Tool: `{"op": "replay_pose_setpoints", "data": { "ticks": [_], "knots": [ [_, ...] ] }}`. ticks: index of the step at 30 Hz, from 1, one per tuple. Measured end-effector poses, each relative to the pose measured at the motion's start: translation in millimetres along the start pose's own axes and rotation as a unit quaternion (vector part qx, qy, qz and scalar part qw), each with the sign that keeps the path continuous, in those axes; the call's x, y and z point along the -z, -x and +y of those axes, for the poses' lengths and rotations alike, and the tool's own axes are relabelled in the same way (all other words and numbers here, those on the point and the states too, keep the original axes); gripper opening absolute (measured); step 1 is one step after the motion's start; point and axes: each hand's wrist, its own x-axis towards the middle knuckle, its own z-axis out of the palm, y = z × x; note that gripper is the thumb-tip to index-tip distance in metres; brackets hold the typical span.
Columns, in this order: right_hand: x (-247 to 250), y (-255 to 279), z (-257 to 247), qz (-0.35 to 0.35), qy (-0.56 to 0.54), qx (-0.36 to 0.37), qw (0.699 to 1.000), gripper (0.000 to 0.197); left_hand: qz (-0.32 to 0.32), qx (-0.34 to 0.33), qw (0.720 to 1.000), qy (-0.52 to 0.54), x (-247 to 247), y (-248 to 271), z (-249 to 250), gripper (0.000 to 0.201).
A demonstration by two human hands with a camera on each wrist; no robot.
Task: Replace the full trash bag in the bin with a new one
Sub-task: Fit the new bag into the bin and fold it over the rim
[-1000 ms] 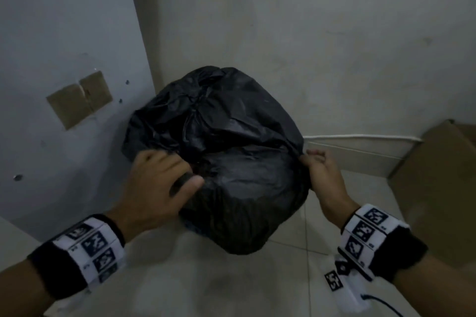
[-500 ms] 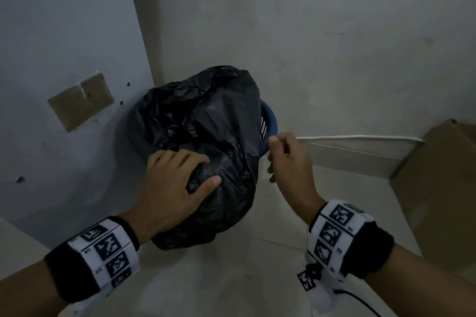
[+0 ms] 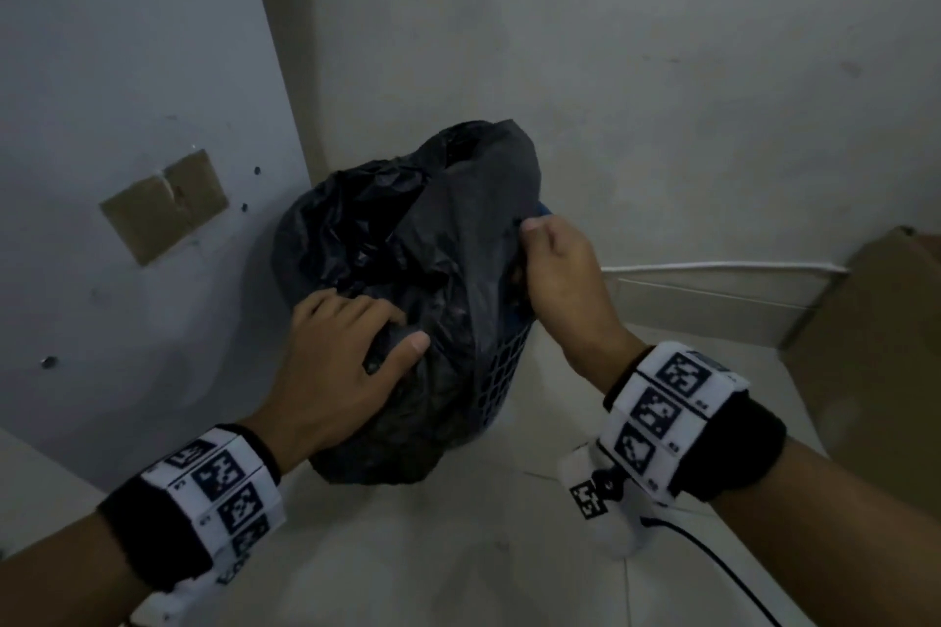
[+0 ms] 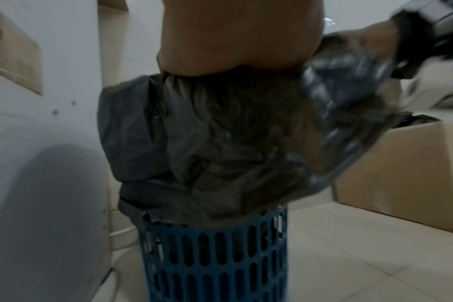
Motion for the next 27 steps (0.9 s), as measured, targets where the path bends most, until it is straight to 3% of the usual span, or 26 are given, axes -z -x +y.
{"op": "replay_pose_setpoints", "data": {
  "ticks": [4,6,8,11,14,17,20,23,27],
  "knots": [
    [17.6,-11.7,1.3,0.094,-0.190,-0.175,0.962,0.034,0.013,-0.003,1.000,0.007,2.3,-1.3,-11.7,0.048],
    [28.3,-15.2,4.3,0.107,-0.254,-0.213,0.937,0.032,0.012,-0.010,1.000,0.006,3.1,0.0,-15.1,0.053],
    [33.0,-15.3,11.6,0.076,-0.274,-0.227,0.931,0.032,0.008,-0.023,1.000,0.001,2.7,0.7,-15.0,0.054],
    [34.7,-13.0,18.3,-0.025,-0.295,-0.260,0.919,0.044,0.007,-0.026,1.000,-0.006,1.3,-0.6,-13.2,0.054],
    [43.0,-13.9,12.8,-0.081,-0.331,-0.255,0.905,0.052,0.012,-0.022,1.000,-0.010,0.4,-0.4,-15.1,0.054],
    [45.8,-14.4,6.9,-0.100,-0.272,-0.233,0.928,0.060,0.015,-0.032,0.999,-0.018,-0.4,0.0,-16.6,0.054],
    [43.3,-11.5,5.2,-0.097,-0.182,-0.238,0.949,0.084,0.019,-0.037,0.999,-0.026,-0.7,-1.2,-16.5,0.053],
    [42.9,-5.4,-3.3,-0.111,-0.115,-0.186,0.969,0.063,0.030,-0.038,0.998,-0.030,-0.5,-1.1,-18.4,0.052],
    [46.0,-1.8,-6.1,-0.216,-0.133,-0.206,0.945,0.071,0.020,-0.037,0.999,-0.031,0.3,0.7,-25.7,0.053]
  ]
}}
